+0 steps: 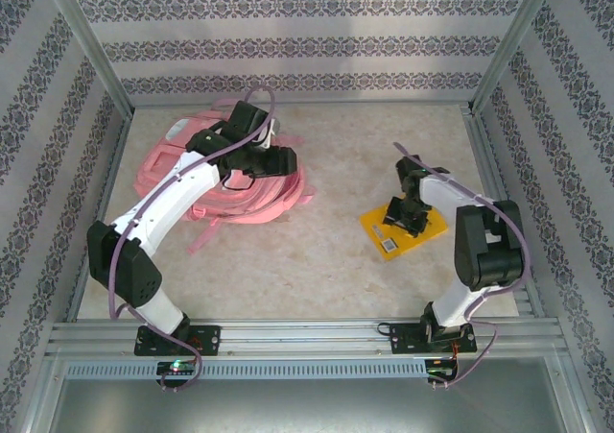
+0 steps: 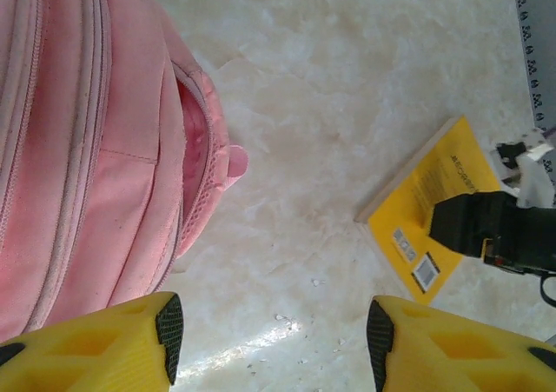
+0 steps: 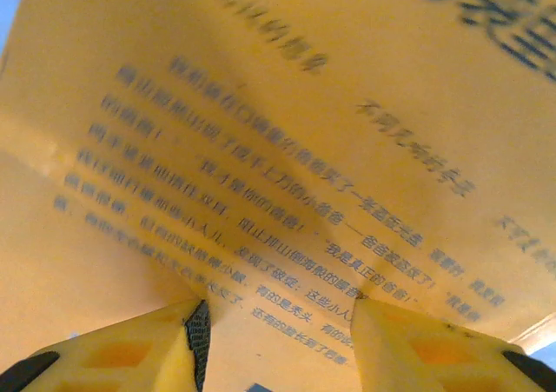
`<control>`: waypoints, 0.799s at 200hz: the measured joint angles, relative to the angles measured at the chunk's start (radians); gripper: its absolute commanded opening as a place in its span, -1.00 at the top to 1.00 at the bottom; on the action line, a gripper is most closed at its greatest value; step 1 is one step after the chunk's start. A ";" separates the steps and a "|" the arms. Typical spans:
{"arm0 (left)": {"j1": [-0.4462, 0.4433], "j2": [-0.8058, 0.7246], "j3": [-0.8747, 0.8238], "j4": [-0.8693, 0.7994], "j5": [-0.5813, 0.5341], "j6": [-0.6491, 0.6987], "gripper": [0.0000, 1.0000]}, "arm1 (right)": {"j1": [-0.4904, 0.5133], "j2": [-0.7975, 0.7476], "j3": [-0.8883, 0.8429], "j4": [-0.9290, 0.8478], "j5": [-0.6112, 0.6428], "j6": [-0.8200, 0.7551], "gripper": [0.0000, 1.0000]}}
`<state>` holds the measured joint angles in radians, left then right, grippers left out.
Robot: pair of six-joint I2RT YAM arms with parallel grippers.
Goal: Pack books, pencil case, and school supplies into a backpack
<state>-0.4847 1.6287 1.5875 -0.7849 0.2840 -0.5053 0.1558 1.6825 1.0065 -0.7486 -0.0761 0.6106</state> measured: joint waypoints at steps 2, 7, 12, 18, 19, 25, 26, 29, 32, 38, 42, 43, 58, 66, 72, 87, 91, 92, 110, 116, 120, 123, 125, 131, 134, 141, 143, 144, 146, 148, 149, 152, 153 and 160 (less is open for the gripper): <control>-0.001 0.000 0.000 -0.001 -0.001 0.000 -0.18 | 0.011 0.003 0.002 0.000 -0.001 -0.004 0.07; -0.004 0.000 0.000 -0.004 -0.002 0.001 -0.18 | 0.035 0.008 0.008 0.000 -0.001 -0.009 0.07; -0.006 0.001 0.000 -0.008 -0.004 0.002 -0.17 | 0.061 0.013 0.013 0.000 -0.003 -0.013 0.08; -0.008 0.002 0.000 -0.013 -0.004 0.003 -0.14 | 0.091 0.017 0.016 0.001 -0.007 -0.019 0.09; -0.008 0.002 0.000 -0.014 -0.004 0.003 -0.14 | 0.093 0.017 0.016 0.001 -0.007 -0.019 0.09; -0.011 0.003 0.000 -0.016 -0.004 0.004 -0.11 | 0.122 0.018 0.018 0.002 -0.011 -0.027 0.10; -0.011 0.003 0.000 -0.016 -0.004 0.004 -0.10 | 0.125 0.018 0.018 0.002 -0.011 -0.028 0.10; -0.011 0.004 0.000 -0.016 -0.004 0.004 -0.10 | 0.137 0.018 0.018 0.002 -0.014 -0.032 0.11; -0.013 0.006 0.000 -0.016 -0.003 0.005 -0.09 | 0.151 0.018 0.018 0.002 -0.016 -0.036 0.11; -0.016 0.011 0.000 -0.017 -0.002 0.005 -0.08 | 0.179 0.018 0.017 0.001 -0.019 -0.043 0.12; -0.018 0.015 0.001 -0.017 0.000 0.007 -0.08 | 0.193 0.018 0.017 0.000 -0.021 -0.045 0.13; -0.018 0.016 0.001 -0.017 0.000 0.007 -0.08 | 0.200 0.018 0.016 0.000 -0.022 -0.048 0.13; -0.030 0.042 0.003 -0.019 0.002 0.008 -0.08 | 0.264 0.014 0.007 0.002 -0.025 -0.067 0.14; -0.039 0.061 0.008 -0.019 0.004 0.008 -0.08 | 0.296 0.005 -0.003 0.005 -0.028 -0.074 0.14; -0.047 0.079 0.012 -0.019 0.005 0.008 -0.08 | 0.320 -0.003 -0.014 0.008 -0.036 -0.084 0.14; -0.069 0.119 0.026 -0.019 0.013 0.009 -0.08 | 0.368 -0.027 -0.043 0.016 -0.060 -0.096 0.17; -0.076 0.131 0.032 -0.019 0.016 0.010 -0.09 | 0.379 -0.034 -0.052 0.018 -0.069 -0.102 0.17; -0.077 0.133 0.033 -0.019 0.016 0.009 -0.08 | 0.383 -0.037 -0.055 0.019 -0.072 -0.103 0.18; -0.103 0.184 0.054 -0.017 0.038 0.013 -0.05 | 0.413 -0.069 -0.089 0.020 -0.107 -0.117 0.18; -0.111 0.203 0.060 -0.015 0.049 0.015 -0.04 | 0.418 -0.082 -0.100 0.020 -0.114 -0.118 0.18; -0.114 0.214 0.066 -0.015 0.055 0.016 -0.04 | 0.418 -0.092 -0.109 0.021 -0.118 -0.118 0.18; -0.119 0.227 0.071 -0.015 0.062 0.018 -0.04 | 0.418 -0.100 -0.114 0.021 -0.122 -0.117 0.17; -0.121 0.235 0.076 -0.015 0.066 0.019 -0.04 | 0.418 -0.108 -0.119 0.021 -0.124 -0.117 0.16; -0.126 0.259 0.090 -0.016 0.077 0.024 -0.03 | 0.415 -0.129 -0.134 0.018 -0.128 -0.113 0.13; -0.131 0.275 0.100 -0.016 0.083 0.026 -0.03 | 0.412 -0.139 -0.143 0.015 -0.129 -0.113 0.11; -0.140 0.313 0.126 -0.016 0.094 0.031 -0.03 | 0.395 -0.180 -0.167 -0.005 -0.136 -0.102 0.06; -0.143 0.322 0.130 -0.016 0.098 0.033 -0.03 | 0.390 -0.189 -0.172 -0.010 -0.136 -0.097 0.05; -0.146 0.330 0.136 -0.016 0.099 0.035 -0.03 | 0.383 -0.199 -0.176 -0.013 -0.135 -0.091 0.05; -0.148 0.337 0.142 -0.017 0.101 0.035 -0.03 | 0.377 -0.207 -0.180 -0.016 -0.137 -0.090 0.04; -0.151 0.348 0.150 -0.017 0.105 0.036 -0.03 | 0.369 -0.220 -0.186 -0.019 -0.141 -0.090 0.03; -0.153 0.352 0.152 -0.017 0.106 0.037 -0.03 | 0.366 -0.224 -0.188 -0.021 -0.142 -0.088 0.03; -0.158 0.367 0.161 -0.017 0.109 0.039 -0.04 | 0.349 -0.244 -0.195 -0.024 -0.142 -0.076 0.01; -0.160 0.374 0.166 -0.017 0.110 0.040 -0.04 | 0.341 -0.254 -0.199 -0.026 -0.145 -0.075 0.01; -0.173 0.404 0.183 -0.016 0.117 0.046 -0.05 | 0.298 -0.305 -0.217 -0.025 -0.154 -0.057 -0.01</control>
<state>-0.6579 2.0327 1.7702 -0.8005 0.4007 -0.4591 0.4534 1.3777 0.7895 -0.7734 -0.2298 0.5537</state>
